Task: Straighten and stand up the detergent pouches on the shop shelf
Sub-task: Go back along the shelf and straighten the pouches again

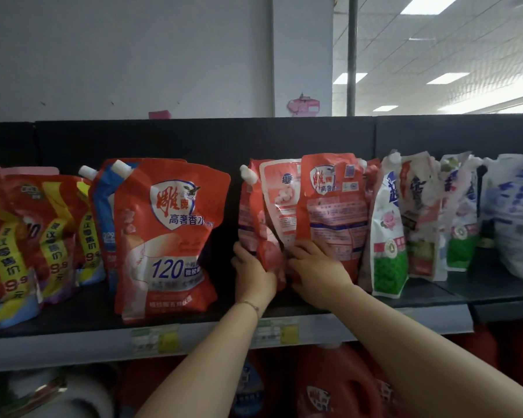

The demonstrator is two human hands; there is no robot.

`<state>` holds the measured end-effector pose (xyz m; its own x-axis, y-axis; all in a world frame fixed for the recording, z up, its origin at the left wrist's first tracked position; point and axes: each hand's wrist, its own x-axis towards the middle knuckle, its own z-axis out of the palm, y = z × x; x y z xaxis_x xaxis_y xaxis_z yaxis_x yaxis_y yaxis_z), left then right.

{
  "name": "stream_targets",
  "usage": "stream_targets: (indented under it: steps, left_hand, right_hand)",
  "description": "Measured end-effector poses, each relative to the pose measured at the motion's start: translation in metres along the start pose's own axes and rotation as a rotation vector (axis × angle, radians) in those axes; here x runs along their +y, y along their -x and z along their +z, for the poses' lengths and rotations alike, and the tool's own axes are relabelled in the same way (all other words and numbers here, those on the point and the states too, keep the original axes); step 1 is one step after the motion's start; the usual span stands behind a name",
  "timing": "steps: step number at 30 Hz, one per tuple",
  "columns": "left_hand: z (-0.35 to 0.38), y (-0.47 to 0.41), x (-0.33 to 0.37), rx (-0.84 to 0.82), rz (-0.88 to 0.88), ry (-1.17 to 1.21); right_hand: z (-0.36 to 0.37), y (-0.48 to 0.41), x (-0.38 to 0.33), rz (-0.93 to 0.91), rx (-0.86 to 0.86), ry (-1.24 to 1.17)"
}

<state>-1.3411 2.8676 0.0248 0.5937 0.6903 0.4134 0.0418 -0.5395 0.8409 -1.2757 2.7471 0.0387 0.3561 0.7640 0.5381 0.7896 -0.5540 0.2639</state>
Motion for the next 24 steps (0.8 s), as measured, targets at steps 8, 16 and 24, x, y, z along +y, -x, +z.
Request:
stream_targets:
  steps: [8,16,24]
  left_hand:
    - [-0.007,-0.003,-0.001,0.141,-0.099,0.089]
    - [-0.008,-0.006,-0.011,0.169,-0.068,0.068]
    - [-0.009,-0.003,-0.011,0.132,0.056,0.027]
  right_hand:
    - [0.006,0.011,0.033,0.137,-0.063,-0.028]
    - [0.001,0.021,0.071,0.195,-0.142,-0.105]
    - [-0.004,0.029,0.093,0.245,-0.17,-0.093]
